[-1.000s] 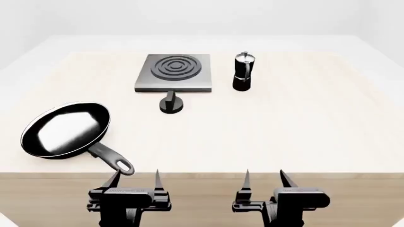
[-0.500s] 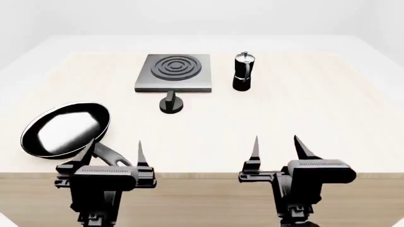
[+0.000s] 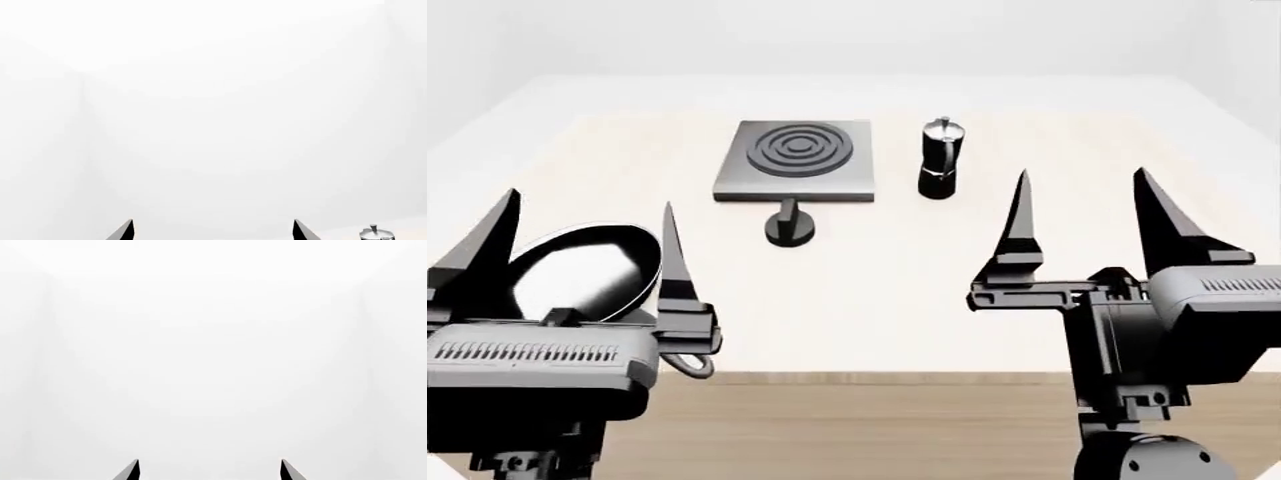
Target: Turn on the stove and put the moka pot on it.
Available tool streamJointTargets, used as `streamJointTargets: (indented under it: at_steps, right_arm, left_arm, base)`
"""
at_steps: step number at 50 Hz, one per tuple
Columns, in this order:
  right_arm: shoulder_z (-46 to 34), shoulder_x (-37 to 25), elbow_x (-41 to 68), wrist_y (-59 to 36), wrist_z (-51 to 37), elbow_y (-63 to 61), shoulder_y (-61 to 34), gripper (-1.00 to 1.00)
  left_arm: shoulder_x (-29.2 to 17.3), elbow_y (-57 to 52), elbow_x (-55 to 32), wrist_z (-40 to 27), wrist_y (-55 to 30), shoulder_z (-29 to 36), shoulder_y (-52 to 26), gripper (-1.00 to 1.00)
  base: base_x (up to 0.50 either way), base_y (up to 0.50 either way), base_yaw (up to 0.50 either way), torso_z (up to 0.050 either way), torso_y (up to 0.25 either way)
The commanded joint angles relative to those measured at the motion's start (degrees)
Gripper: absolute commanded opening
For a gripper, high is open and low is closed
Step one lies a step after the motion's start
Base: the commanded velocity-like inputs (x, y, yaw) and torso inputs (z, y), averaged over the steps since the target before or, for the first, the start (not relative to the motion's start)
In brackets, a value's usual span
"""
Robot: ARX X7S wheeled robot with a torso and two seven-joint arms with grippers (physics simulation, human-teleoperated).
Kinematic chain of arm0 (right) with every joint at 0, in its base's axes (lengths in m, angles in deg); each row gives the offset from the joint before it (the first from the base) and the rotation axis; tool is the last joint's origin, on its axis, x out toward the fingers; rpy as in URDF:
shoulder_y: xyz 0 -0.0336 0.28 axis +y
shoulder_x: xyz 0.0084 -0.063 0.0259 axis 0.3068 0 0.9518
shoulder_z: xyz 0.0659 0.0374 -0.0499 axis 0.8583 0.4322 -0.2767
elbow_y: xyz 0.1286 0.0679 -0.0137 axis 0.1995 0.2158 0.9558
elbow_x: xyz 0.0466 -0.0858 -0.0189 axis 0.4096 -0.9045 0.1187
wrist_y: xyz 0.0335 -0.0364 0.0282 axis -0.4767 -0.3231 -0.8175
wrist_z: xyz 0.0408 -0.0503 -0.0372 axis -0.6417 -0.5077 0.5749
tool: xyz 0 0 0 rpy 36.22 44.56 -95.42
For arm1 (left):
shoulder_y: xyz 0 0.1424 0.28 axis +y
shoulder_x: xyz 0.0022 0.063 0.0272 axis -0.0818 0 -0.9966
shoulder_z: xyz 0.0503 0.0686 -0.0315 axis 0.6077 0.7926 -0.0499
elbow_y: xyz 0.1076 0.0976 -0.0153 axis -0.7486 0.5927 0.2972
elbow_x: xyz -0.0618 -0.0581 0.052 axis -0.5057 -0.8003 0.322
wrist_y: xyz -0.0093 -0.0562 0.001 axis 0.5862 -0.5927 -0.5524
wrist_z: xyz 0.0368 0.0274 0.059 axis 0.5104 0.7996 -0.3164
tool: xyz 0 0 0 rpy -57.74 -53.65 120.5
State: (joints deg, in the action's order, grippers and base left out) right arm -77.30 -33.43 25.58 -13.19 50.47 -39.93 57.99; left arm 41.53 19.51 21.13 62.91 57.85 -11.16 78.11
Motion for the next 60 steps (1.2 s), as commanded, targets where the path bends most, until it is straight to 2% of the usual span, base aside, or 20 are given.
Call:
streamJointTargets:
  at_steps: [1,29,45,47,49,60]
  right_arm:
    - [0.32,-0.45,1.44,-2.17,-0.76,-3.5,-0.87,1.0]
    - [0.18,-0.63,2.5,1.42,-3.26,-2.79,0.64,1.0]
    - [-0.62,-1.05,3.28,1.92,-4.32,-2.97,1.03,1.0]
    - [-0.93,-1.02,2.76,5.46,-3.98,-1.3,2.96,1.0]
    - [-0.57,-1.19,3.76,2.19,-4.46,-3.03,1.33,1.0]
    - [-1.06,-1.77,4.22,1.7,-5.02,-3.01,0.82,1.0]
  left_arm:
    - [-0.34,-3.27,-0.76,-0.25,-0.9,-0.32,-0.16,1.0]
    - [-0.7,-3.25,-1.99,-1.61,0.55,0.09,0.61,1.0]
    - [-1.08,-3.11,-2.28,-2.73,1.36,-0.04,1.47,1.0]
    - [-1.1,-3.2,-2.43,-2.86,1.43,-0.08,1.56,1.0]
    - [-1.21,-3.23,-2.32,-2.98,1.37,0.14,1.62,1.0]
    - [-1.61,-3.03,-2.81,-3.36,1.53,0.2,1.52,1.0]
  base:
    - [0.0,0.0,0.0,0.05,0.0]
    - [0.0,0.0,0.0,0.05,0.0]
    - [0.0,0.09,0.0,0.0,0.0]
    - [0.0,0.23,0.0,0.0,0.0]
    - [0.0,0.23,0.0,0.0,0.0]
    - [0.0,0.23,0.0,0.0,0.0]
